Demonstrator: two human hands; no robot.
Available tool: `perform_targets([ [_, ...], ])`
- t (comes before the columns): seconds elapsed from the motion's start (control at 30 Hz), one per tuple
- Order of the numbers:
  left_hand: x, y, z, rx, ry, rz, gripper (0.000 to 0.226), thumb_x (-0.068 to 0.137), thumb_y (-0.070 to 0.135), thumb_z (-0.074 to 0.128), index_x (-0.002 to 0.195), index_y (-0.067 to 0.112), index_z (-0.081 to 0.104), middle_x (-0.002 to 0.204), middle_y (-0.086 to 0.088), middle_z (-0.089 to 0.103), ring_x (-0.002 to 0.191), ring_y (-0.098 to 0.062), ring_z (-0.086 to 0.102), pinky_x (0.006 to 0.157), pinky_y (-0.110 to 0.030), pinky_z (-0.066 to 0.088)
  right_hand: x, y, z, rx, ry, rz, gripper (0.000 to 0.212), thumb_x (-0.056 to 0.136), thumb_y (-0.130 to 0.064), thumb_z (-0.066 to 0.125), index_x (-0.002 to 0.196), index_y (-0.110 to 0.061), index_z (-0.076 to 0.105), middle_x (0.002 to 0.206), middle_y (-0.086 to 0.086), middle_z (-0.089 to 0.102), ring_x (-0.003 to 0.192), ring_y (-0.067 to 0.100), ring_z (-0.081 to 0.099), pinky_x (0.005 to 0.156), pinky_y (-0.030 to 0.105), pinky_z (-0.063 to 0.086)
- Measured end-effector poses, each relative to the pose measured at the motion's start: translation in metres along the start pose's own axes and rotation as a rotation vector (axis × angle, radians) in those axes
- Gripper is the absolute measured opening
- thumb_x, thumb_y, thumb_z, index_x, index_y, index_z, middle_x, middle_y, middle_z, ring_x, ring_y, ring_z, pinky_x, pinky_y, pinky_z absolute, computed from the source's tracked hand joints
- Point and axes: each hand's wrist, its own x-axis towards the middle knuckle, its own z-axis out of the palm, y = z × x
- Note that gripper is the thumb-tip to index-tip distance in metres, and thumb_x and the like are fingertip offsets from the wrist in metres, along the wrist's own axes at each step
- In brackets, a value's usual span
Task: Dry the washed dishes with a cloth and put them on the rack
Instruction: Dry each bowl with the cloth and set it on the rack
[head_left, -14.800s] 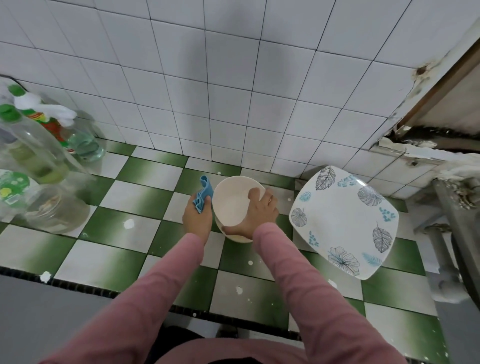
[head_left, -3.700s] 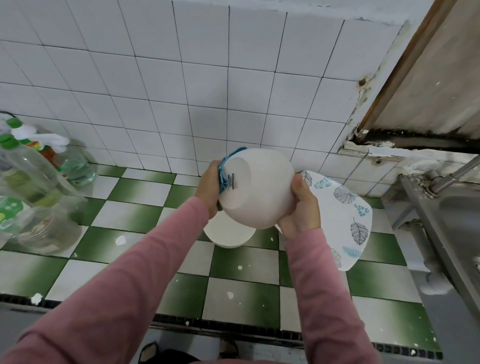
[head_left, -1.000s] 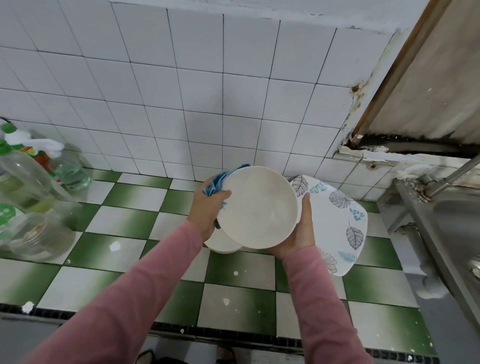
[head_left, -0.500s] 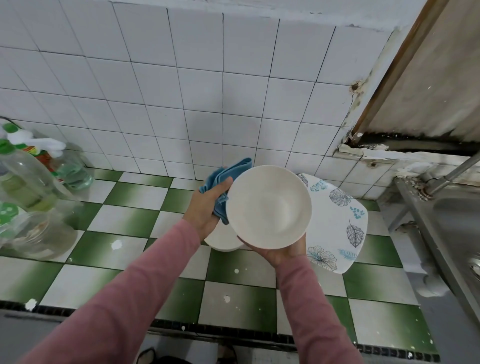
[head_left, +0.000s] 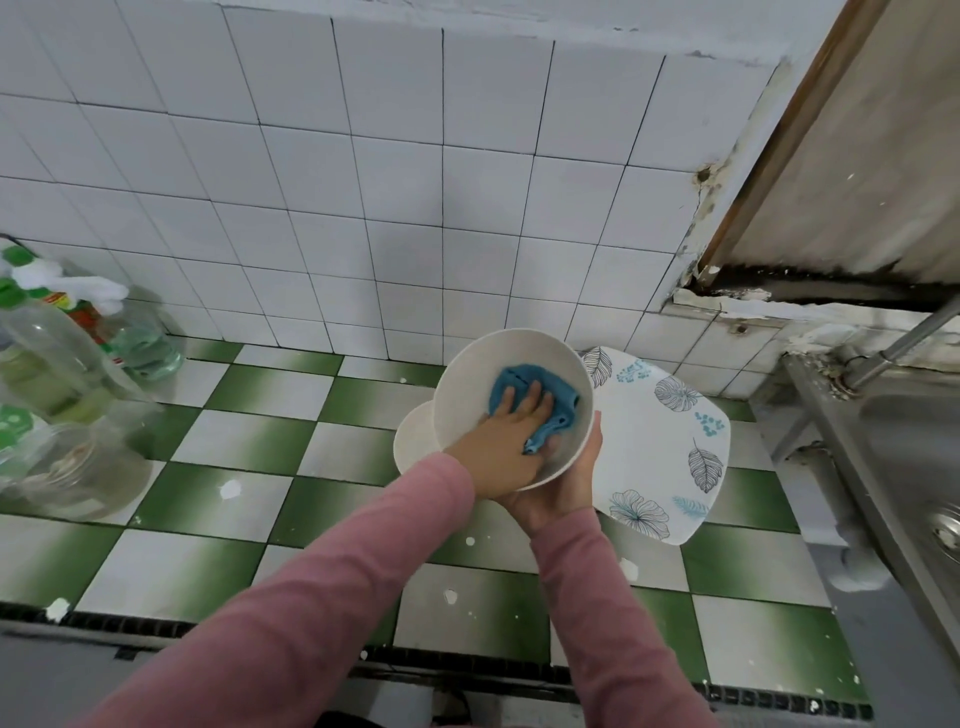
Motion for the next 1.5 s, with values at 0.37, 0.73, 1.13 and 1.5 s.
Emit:
perform_targets([
  [0.37, -0.018, 0.01, -0.025, -0.249, -0.255, -0.055, 0.039, 0.103, 0.043, 0.04, 0.11, 0.015, 0.066, 0.111, -0.01, 0.067, 0.101, -0.025, 0.059, 0.103, -0.035, 0.04, -0.017, -0.023, -0.008, -0.103, 0.199, -0.078, 0.069, 0.084, -0.077, 0.041, 0.098, -0.013, 0.064, 0.084, 0.017, 0.074, 0.069, 0.034, 0.072, 0.071, 0.046, 0.056],
  [0.73, -0.034, -0.043, -0.024, -1.135, -0.004, -0.1, 0.028, 0.096, 0.033, 0.053, 0.115, 0.015, 0.063, 0.103, 0.0, 0.075, 0.095, -0.016, 0.071, 0.079, -0.025, 0.057, -0.035, -0.026, -0.021, -0.088, 0.158, -0.148, 0.082, 0.071, -0.072, 0.065, 0.137, -0.024, 0.053, 0.133, 0.022, 0.061, 0.121, 0.048, 0.056, 0.091, 0.073, 0.044],
  [1.13, -0.047, -0.015, -0.004, -1.384, -0.054, 0.004, 0.044, 0.086, 0.021, 0.073, 0.127, 0.012, 0.06, 0.121, -0.012, 0.069, 0.11, -0.03, 0.067, 0.094, -0.045, 0.054, -0.125, -0.023, -0.009, -0.367, 0.643, -0.528, 0.095, 0.055, -0.067, 0.081, 0.137, -0.03, 0.05, 0.125, 0.007, 0.067, 0.11, 0.032, 0.065, 0.074, 0.052, 0.059],
  [1.5, -0.063, 0.112, 0.06, -1.133, -0.274, 0.105, 0.014, 0.09, 0.009, 0.068, 0.1, 0.02, 0.066, 0.095, -0.002, 0.073, 0.084, -0.016, 0.07, 0.071, -0.03, 0.057, -0.284, 0.005, -0.03, -0.26, 1.039, -0.9, 0.105, 0.052, -0.07, 0.079, 0.14, -0.027, 0.044, 0.125, 0.007, 0.066, 0.104, 0.028, 0.068, 0.077, 0.051, 0.06],
])
